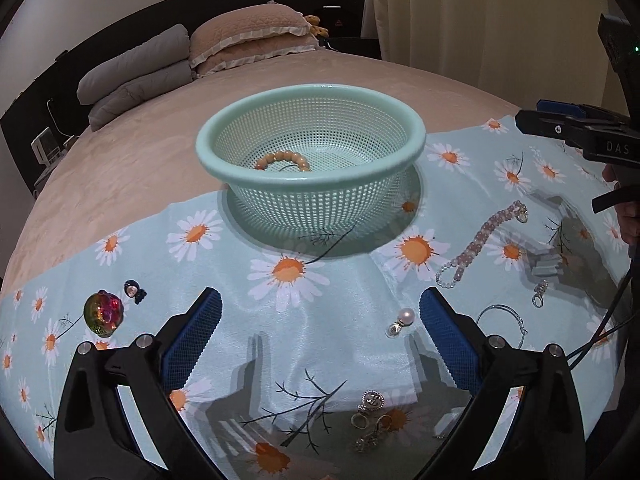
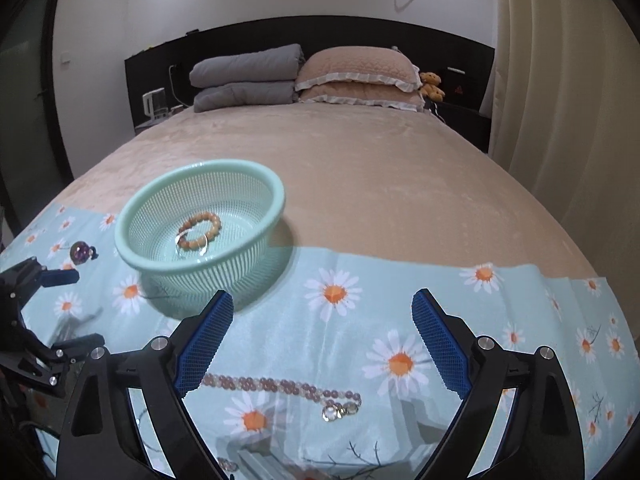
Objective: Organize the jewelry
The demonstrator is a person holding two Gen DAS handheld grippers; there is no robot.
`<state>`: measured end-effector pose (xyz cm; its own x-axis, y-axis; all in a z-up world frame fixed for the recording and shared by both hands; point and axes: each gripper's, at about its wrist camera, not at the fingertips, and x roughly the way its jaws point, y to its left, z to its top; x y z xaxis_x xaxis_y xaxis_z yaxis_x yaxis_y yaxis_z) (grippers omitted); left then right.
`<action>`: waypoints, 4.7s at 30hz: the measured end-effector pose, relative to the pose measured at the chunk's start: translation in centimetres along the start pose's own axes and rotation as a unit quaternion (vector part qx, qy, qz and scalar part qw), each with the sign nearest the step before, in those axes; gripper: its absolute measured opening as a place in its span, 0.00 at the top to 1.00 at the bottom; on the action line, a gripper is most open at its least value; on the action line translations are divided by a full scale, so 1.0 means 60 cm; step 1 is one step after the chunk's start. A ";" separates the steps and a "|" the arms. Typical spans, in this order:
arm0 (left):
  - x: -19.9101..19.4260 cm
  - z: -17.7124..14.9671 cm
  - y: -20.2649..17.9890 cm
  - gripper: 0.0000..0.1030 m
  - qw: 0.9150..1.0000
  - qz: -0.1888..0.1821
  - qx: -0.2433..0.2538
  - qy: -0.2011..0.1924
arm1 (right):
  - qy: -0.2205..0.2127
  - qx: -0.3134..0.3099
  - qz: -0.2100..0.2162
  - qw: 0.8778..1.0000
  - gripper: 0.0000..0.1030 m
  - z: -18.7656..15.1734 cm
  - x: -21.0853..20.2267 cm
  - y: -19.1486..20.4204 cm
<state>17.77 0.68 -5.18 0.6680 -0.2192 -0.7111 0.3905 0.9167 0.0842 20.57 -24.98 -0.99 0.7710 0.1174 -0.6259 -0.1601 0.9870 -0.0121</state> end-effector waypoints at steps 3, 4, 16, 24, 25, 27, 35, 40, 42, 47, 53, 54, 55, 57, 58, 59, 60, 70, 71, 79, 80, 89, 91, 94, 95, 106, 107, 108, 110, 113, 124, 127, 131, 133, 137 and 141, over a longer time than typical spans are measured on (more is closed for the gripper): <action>0.012 -0.007 -0.014 0.06 1.000 0.003 0.017 0.006 | 0.025 0.000 -0.009 1.000 0.16 -0.037 0.008 -0.005; 0.014 -0.008 -0.015 0.06 1.000 -0.007 0.017 0.007 | 0.033 -0.001 -0.011 0.999 0.16 -0.048 0.011 -0.007; 0.046 -0.014 -0.038 0.18 0.998 -0.046 0.028 0.030 | 0.106 0.016 -0.025 0.994 0.35 -0.131 0.076 -0.027; 0.068 -0.026 -0.042 0.52 0.996 -0.064 0.030 0.047 | 0.096 -0.011 -0.009 0.995 0.84 -0.136 0.081 -0.003; 0.067 -0.027 -0.043 0.57 0.996 -0.067 0.030 0.046 | 0.096 -0.011 -0.009 0.995 0.84 -0.137 0.081 -0.002; 0.065 -0.029 -0.047 0.71 0.995 -0.075 0.036 0.047 | 0.095 -0.011 -0.009 0.995 0.84 -0.137 0.081 -0.002; 0.054 -0.037 -0.055 0.89 0.994 -0.085 0.042 0.049 | 0.094 -0.011 -0.008 0.995 0.86 -0.136 0.073 0.002; 0.046 -0.036 -0.056 0.89 0.994 -0.087 0.045 0.052 | 0.098 -0.007 0.016 0.995 0.86 -0.139 0.046 0.001; 0.044 -0.039 -0.058 0.89 0.993 -0.090 0.046 0.053 | 0.099 -0.011 0.014 0.995 0.86 -0.140 0.037 0.003; 0.035 -0.041 -0.059 0.89 0.994 -0.086 0.048 0.053 | 0.089 -0.036 0.007 0.995 0.86 -0.129 0.005 0.010; 0.023 -0.043 -0.046 0.89 0.995 -0.078 0.042 0.048 | 0.054 -0.038 0.009 0.998 0.86 -0.101 -0.044 0.004; 0.021 -0.042 -0.045 0.89 0.995 -0.078 0.041 0.046 | 0.051 -0.039 0.009 0.998 0.86 -0.097 -0.047 0.004; 0.018 -0.041 -0.043 0.89 0.995 -0.079 0.042 0.045 | 0.051 -0.043 0.009 0.998 0.86 -0.094 -0.049 0.006; 0.014 -0.036 -0.042 0.89 0.995 -0.076 0.047 0.041 | 0.049 -0.054 0.007 0.997 0.86 -0.085 -0.049 0.012; 0.013 -0.032 -0.040 0.89 0.996 -0.069 0.049 0.041 | 0.049 -0.063 0.005 0.997 0.86 -0.080 -0.050 0.018; 0.012 -0.026 -0.036 0.89 0.996 -0.062 0.049 0.040 | 0.048 -0.073 0.006 0.996 0.86 -0.073 -0.051 0.023; 0.010 -0.019 -0.032 0.89 0.997 -0.058 0.045 0.037 | 0.045 -0.081 0.005 0.996 0.86 -0.065 -0.052 0.027; -0.020 0.083 0.012 0.88 0.997 -0.041 0.058 -0.014 | 0.028 -0.099 0.054 0.993 0.86 0.048 -0.013 0.062; -0.019 0.093 0.017 0.88 0.997 -0.041 0.060 -0.017 | 0.026 -0.100 0.057 0.993 0.86 0.057 -0.007 0.068; 0.021 0.156 0.056 0.88 0.997 -0.071 0.017 -0.024 | -0.010 -0.032 0.098 0.995 0.86 0.111 0.039 0.085; 0.027 0.158 0.056 0.88 0.997 -0.072 0.017 -0.021 | -0.008 -0.029 0.101 0.994 0.86 0.113 0.046 0.089; 0.058 0.153 0.056 0.57 0.995 -0.102 0.008 -0.004 | 0.014 -0.001 0.124 0.992 0.84 0.117 0.099 0.106; 0.048 0.152 0.061 0.08 0.997 -0.071 -0.005 -0.025 | 0.013 0.016 0.111 0.994 0.57 0.116 0.109 0.101; 0.025 0.146 0.071 0.06 0.997 -0.049 -0.008 -0.058 | -0.017 0.061 0.088 0.994 0.33 0.110 0.102 0.080; 0.021 0.144 0.076 0.06 0.997 -0.040 -0.012 -0.059 | -0.019 0.066 0.092 0.993 0.32 0.109 0.100 0.075; -0.044 0.092 0.080 0.06 0.996 -0.019 -0.002 -0.093 | -0.031 0.045 0.060 0.997 0.18 0.084 0.064 0.053; -0.050 0.083 0.078 0.06 0.996 -0.018 0.002 -0.091 | -0.030 0.035 0.058 0.997 0.18 0.080 0.060 0.052; -0.055 0.074 0.075 0.06 0.996 -0.019 0.006 -0.089 | -0.027 0.026 0.055 0.998 0.18 0.074 0.055 0.052; -0.061 0.054 0.066 0.06 0.996 -0.022 0.015 -0.080 | -0.020 0.006 0.051 0.999 0.18 0.060 0.047 0.053; -0.068 0.014 0.048 0.06 0.997 -0.013 0.033 -0.065 | -0.011 -0.023 0.039 0.999 0.16 0.034 0.037 0.052; -0.058 -0.087 0.005 0.06 0.997 -0.010 0.073 0.007 | 0.051 -0.052 -0.007 0.997 0.16 -0.049 0.062 0.037; -0.045 -0.099 -0.009 0.16 0.996 -0.031 0.083 0.023 | 0.067 -0.044 -0.006 0.997 0.16 -0.067 0.077 0.032; -0.027 -0.103 -0.015 0.43 0.997 -0.030 0.070 0.033 | 0.104 -0.028 0.003 0.994 0.16 -0.096 0.110 0.026; -0.024 -0.105 -0.013 0.51 0.997 -0.043 0.061 0.035 | 0.108 -0.010 0.017 0.994 0.13 -0.106 0.118 0.023; -0.029 -0.112 -0.020 0.63 0.996 -0.048 0.061 0.038 | 0.106 -0.013 0.025 0.994 0.20 -0.112 0.113 0.028; -0.036 -0.113 -0.020 0.70 0.996 -0.048 0.055 0.044 | 0.104 -0.041 0.053 0.992 0.53 -0.119 0.100 0.047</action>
<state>11.56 2.32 -8.48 0.5678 -0.2693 -0.7779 0.5203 0.8497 0.0855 20.34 -22.28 -10.36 0.6039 0.1868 -0.7748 -0.2904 0.9569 0.0043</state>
